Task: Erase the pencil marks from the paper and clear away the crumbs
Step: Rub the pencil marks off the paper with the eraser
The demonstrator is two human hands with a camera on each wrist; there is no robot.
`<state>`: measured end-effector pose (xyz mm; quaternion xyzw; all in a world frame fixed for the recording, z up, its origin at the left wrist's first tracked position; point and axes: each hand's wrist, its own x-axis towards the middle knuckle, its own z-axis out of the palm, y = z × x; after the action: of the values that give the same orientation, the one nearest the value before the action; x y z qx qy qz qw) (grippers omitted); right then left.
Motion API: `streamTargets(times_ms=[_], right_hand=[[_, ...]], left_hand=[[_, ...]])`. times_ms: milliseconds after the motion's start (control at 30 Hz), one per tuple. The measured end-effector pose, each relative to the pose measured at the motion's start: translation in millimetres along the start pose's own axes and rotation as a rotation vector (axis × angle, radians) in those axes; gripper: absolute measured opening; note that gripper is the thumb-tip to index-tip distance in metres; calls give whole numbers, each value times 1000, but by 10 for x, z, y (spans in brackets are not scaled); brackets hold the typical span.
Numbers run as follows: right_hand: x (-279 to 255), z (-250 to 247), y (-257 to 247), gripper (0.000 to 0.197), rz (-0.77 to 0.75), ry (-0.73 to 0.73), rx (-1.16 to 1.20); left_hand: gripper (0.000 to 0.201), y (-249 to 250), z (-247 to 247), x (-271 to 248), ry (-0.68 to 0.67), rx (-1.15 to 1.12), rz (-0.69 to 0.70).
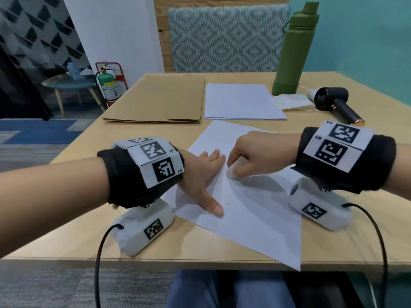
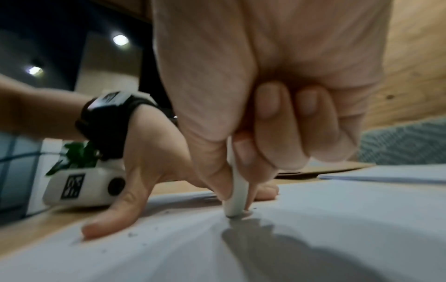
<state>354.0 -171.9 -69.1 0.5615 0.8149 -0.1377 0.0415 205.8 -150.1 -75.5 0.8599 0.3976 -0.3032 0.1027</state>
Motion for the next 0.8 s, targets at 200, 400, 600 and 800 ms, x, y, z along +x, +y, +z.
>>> streamTargets(times_ms=[200, 400, 600, 800], right_hand=[[-39, 28, -96, 35, -33, 47, -35], [-253, 63, -269, 22, -135, -140, 22], [-209, 88, -195, 16, -68, -11, -32], [-243, 36, -187, 19, -16, -58, -48]], left_hand=[[125, 25, 34, -5, -9, 52, -11], [123, 104, -6, -14, -51, 126, -53], [124, 104, -10, -8, -41, 137, -61], [124, 115, -22, -7, -48, 160, -71]])
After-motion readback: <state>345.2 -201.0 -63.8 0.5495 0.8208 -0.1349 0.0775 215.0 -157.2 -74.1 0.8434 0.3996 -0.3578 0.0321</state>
